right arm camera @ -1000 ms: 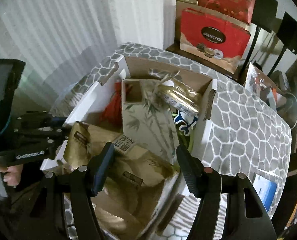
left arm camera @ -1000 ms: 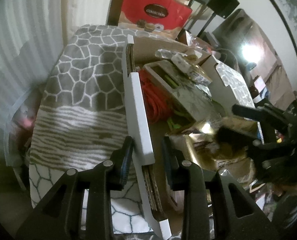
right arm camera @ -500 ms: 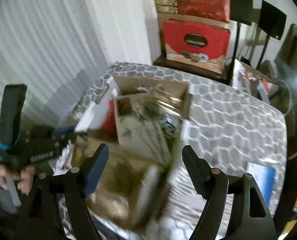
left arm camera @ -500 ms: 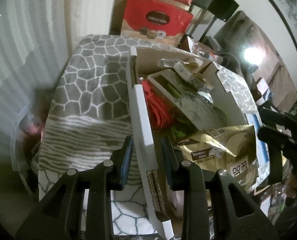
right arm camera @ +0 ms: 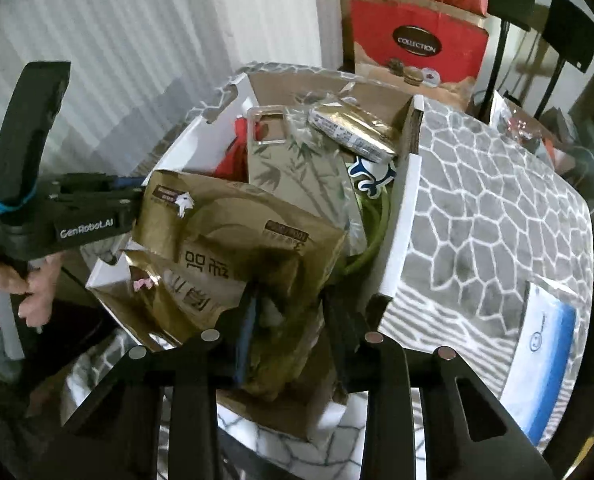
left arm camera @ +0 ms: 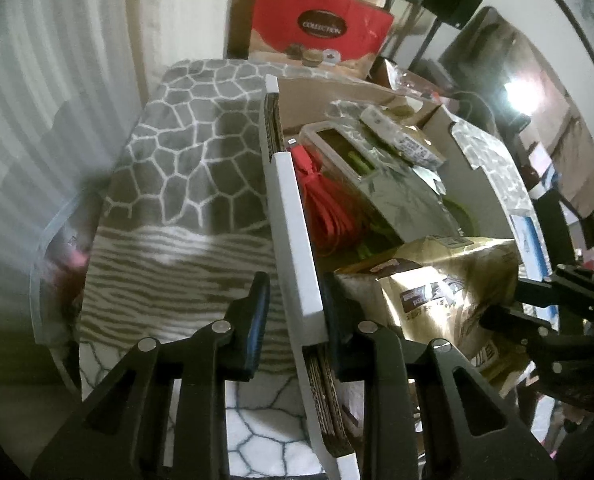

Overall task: Organize objects
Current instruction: 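Open the right gripper and move it over the blue-and-white mask bag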

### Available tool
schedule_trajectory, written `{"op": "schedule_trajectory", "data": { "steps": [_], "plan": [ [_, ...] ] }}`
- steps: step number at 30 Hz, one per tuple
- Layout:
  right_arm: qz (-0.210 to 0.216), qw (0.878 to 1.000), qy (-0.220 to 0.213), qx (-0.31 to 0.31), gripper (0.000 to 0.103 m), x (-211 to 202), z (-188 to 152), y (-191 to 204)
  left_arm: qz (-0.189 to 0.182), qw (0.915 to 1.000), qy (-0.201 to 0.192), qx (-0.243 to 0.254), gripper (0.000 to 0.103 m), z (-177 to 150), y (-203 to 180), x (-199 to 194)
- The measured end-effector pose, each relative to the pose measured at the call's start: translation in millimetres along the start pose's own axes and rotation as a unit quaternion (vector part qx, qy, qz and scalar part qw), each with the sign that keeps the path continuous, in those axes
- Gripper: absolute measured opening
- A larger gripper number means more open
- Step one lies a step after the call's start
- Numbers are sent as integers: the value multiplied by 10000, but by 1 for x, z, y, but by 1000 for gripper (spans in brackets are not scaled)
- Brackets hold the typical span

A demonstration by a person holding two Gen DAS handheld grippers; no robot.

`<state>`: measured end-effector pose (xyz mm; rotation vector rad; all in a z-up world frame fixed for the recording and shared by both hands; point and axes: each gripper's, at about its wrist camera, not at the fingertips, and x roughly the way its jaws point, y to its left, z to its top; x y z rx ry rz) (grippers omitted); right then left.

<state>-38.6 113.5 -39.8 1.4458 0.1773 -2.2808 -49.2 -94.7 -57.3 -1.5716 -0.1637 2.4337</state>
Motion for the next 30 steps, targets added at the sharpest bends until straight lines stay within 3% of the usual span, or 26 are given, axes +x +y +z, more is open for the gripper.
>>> {"op": "schedule_trajectory", "data": {
  "steps": [7,10,14,18,22,27,30],
  "plan": [
    [-22,10000,84,-18,35,-1,-8,0,535,9976,2,438,23,-5,-17,11],
    [0,9999,-47,93,38,-13,-6,-4,438,9984,36,353,22,-4,-16,10],
    [60,9987,-414,305,58,-43,-3,-15,154,9996,-100,211,28,1,-16,-8],
    [-24,9968,-642,466,60,-64,-3,-28,80,9994,-285,185,30,9,-20,-25],
    [-308,9928,-881,749,66,-85,-10,-50,104,9989,-378,267,31,15,-28,-31],
    [-805,9857,-902,1177,71,-96,-27,-87,573,9951,-678,440,49,17,-41,-39],
    [-1159,9805,-836,1347,76,-100,-39,-109,652,9938,-776,455,55,18,-41,-42]
  ]
}}
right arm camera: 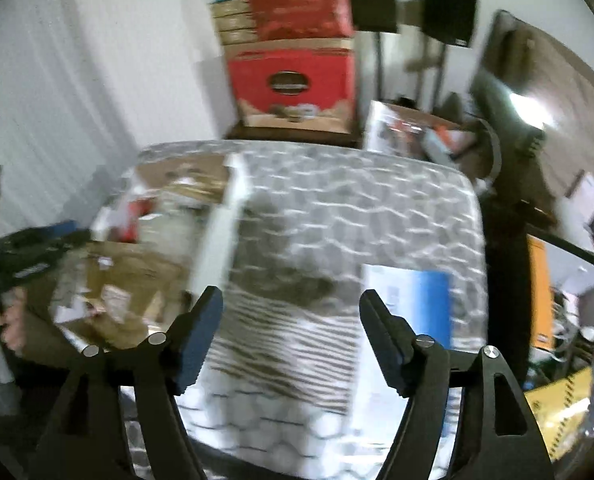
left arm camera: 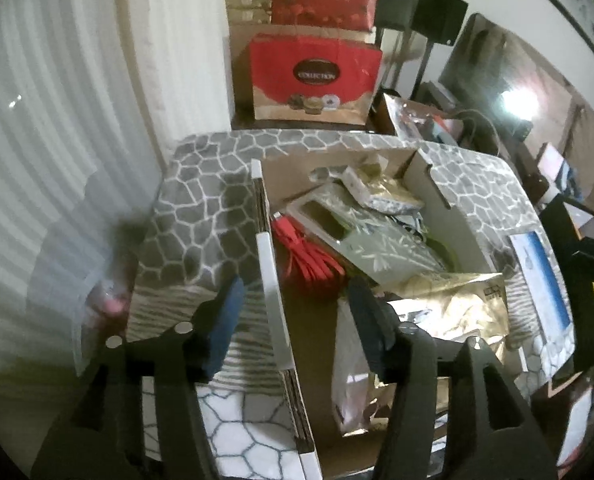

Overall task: Organize objects
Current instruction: 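Open the right gripper and move it over the blue-and-white mask bag, then grasp the blue-and-white mask bag on the tablecloth with the right gripper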

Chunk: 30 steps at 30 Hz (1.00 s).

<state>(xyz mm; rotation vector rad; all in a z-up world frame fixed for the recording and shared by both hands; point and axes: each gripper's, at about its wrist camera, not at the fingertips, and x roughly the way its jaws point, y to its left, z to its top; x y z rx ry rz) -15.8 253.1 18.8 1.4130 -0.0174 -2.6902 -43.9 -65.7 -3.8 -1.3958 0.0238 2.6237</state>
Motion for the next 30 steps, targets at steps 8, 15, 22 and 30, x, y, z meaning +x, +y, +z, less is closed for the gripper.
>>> {"op": "schedule_trajectory", "data": {
  "steps": [8,15,22,30],
  "plan": [
    [-439,9965,470,542,81,30,-12,-70,-450,9976,227,-476,61,-5,25,11],
    [-326,9913,832,967,83,67,-25,-100,-883,9924,277,-811,61,-10,42,10],
    [-370,9916,918,828,101,80,-34,-92,-779,9919,330,-945,61,-10,53,14],
    [-623,9912,997,607,101,92,-42,-81,-761,9910,717,-831,61,-24,41,42]
  ]
}}
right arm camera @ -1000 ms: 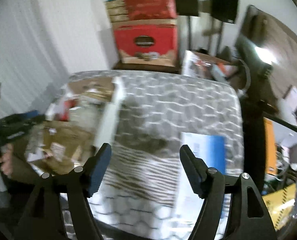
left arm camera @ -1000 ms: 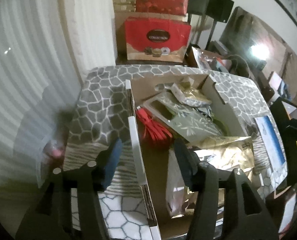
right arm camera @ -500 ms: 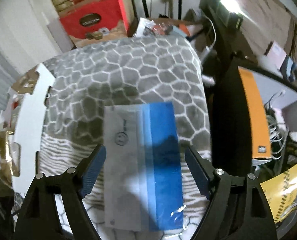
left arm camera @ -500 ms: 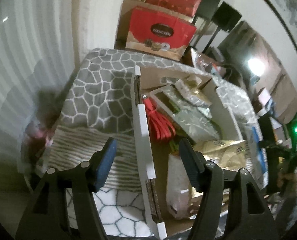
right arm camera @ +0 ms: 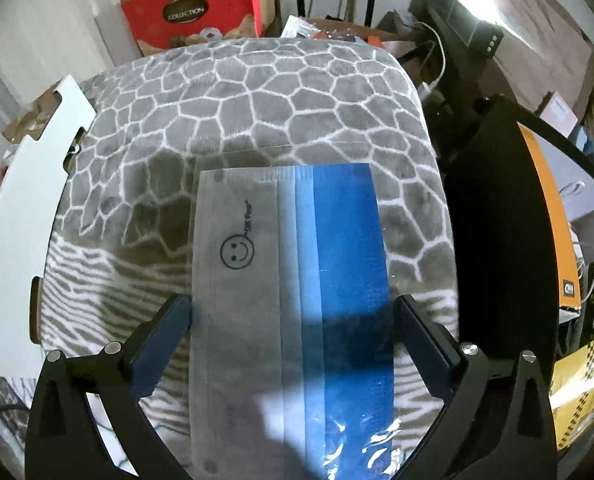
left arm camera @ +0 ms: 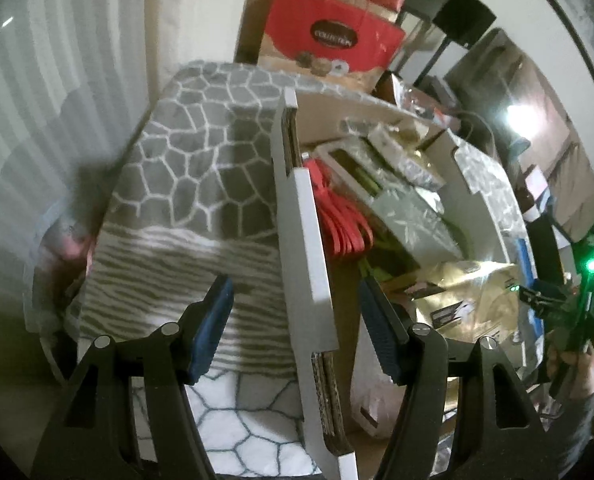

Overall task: Organize objects
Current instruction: 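Grasp the blue-and-white mask bag on the tablecloth with the right gripper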

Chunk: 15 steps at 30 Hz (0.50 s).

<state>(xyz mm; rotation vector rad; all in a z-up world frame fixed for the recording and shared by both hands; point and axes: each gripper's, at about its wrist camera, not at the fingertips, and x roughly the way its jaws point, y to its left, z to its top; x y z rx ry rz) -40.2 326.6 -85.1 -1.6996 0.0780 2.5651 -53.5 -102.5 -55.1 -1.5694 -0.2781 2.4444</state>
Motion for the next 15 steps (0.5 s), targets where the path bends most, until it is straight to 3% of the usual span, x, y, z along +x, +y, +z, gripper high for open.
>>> {"op": "schedule_trajectory", "data": {
  "steps": [3,8,12,13,15],
  "plan": [
    [26,10000,-39,17,92,-3,-1,-2,72,9999,69,-34,61,-3,1,9],
    [28,9995,-126,276,43,-12,4,-17,52,9998,165,-129,61,-7,4,19],
    [-54,9994,-162,302,27,-15,3,-20,50,9997,189,-125,61,-10,4,22],
    [-33,9995,-150,291,18,-16,3,-20,43,9997,193,-130,61,-10,4,23],
    [108,9993,-87,347,20,-16,3,-22,26,9997,205,-136,61,-10,5,23]
  ]
}}
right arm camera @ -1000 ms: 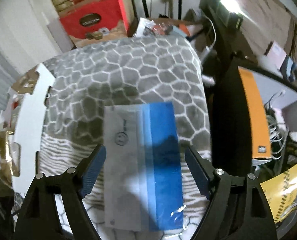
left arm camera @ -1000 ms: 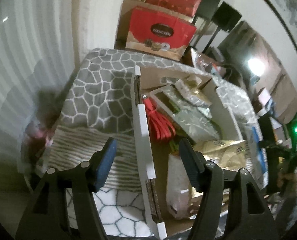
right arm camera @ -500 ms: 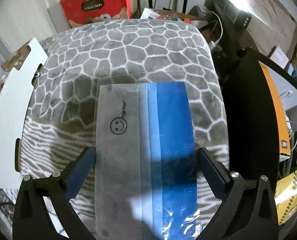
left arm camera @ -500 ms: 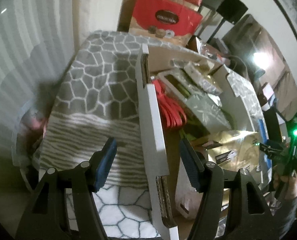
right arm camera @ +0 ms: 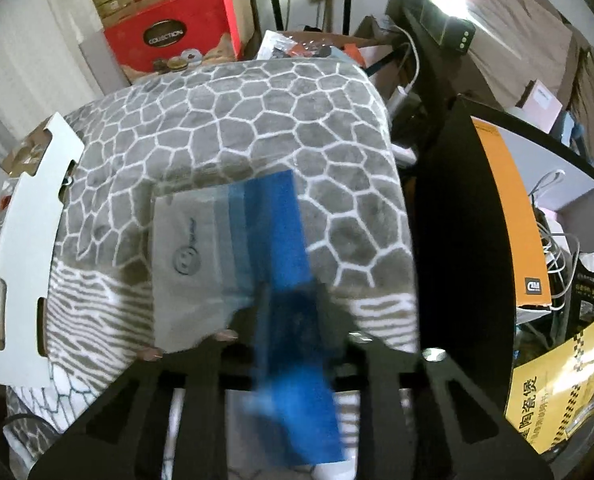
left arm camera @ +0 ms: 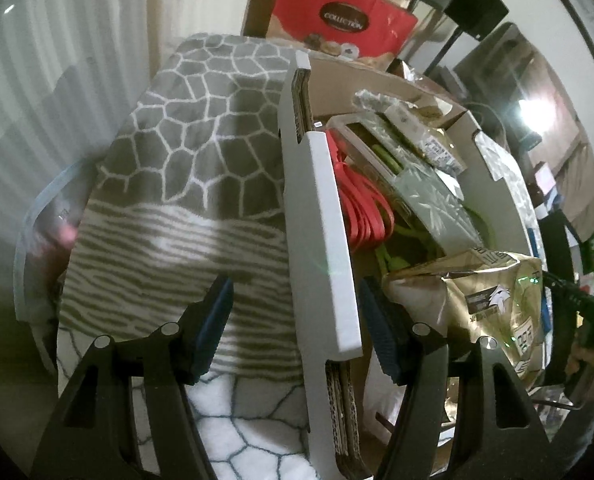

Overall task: Organize objects
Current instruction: 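Grasp the blue-and-white mask bag on the tablecloth with the right gripper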

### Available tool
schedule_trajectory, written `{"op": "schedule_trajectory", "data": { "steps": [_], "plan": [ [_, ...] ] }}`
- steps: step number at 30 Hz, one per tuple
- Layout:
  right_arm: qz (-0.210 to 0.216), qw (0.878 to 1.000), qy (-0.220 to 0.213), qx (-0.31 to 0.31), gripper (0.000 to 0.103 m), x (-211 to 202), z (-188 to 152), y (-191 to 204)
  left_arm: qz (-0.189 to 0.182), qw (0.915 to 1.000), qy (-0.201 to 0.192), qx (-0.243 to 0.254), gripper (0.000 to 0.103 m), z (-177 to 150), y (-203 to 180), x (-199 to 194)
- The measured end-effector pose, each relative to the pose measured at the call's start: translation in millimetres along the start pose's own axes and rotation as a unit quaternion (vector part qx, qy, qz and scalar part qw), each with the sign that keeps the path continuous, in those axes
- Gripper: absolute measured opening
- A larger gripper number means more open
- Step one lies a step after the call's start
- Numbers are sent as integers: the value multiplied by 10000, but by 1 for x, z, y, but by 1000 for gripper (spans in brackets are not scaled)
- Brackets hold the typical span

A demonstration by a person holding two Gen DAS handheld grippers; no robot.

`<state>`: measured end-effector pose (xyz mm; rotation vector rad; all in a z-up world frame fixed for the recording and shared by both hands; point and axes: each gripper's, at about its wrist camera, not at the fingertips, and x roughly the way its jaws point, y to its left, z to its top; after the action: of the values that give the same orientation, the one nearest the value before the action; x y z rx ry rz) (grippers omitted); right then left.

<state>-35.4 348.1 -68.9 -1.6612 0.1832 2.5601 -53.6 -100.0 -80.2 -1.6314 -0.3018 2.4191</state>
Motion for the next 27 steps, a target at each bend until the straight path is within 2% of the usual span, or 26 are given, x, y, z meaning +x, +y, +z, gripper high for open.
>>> {"op": "schedule_trajectory", "data": {
  "steps": [1,2,4,8,10,16,17,19,21,22,23,24,26,27],
  "plan": [
    [82,9999,13,88,30,-1,0,-2,-3,10000,1,5,61,1,1,0],
    [144,9998,35,137,64,0,1,-3,-4,10000,-5,13,61,0,1,-1],
    [84,9999,-39,105,100,-1,1,1,-14,10000,-11,10,61,1,1,-1],
    [169,9998,-75,-106,99,1,-2,16,-33,10000,-28,13,61,3,1,-1],
    [202,9996,-50,-191,99,4,-1,23,-74,10000,-11,37,58,4,0,0],
    [-75,9986,85,-522,103,21,-5,43,-285,9995,72,81,35,5,-5,4],
    [-112,9985,74,-531,103,22,-6,44,-287,9995,84,111,29,6,-6,5],
    [-123,9986,59,-520,101,22,-6,44,-213,9996,87,153,26,6,-9,8],
    [-113,9985,23,-543,92,20,-6,44,-124,9997,64,207,24,6,-11,10],
    [-99,9985,-2,-546,79,18,-5,43,-87,9997,57,235,23,5,-12,10],
    [-102,9985,-37,-538,61,15,-5,43,-50,9996,49,263,22,5,-14,11],
    [-146,9984,-53,-537,53,12,-3,42,-28,9996,41,277,22,4,-15,11],
    [-210,9981,-70,-571,26,9,0,42,7,9996,27,283,22,3,-17,11],
    [-227,9978,-89,-611,22,8,0,44,22,9996,22,290,22,2,-17,11]
  ]
}}
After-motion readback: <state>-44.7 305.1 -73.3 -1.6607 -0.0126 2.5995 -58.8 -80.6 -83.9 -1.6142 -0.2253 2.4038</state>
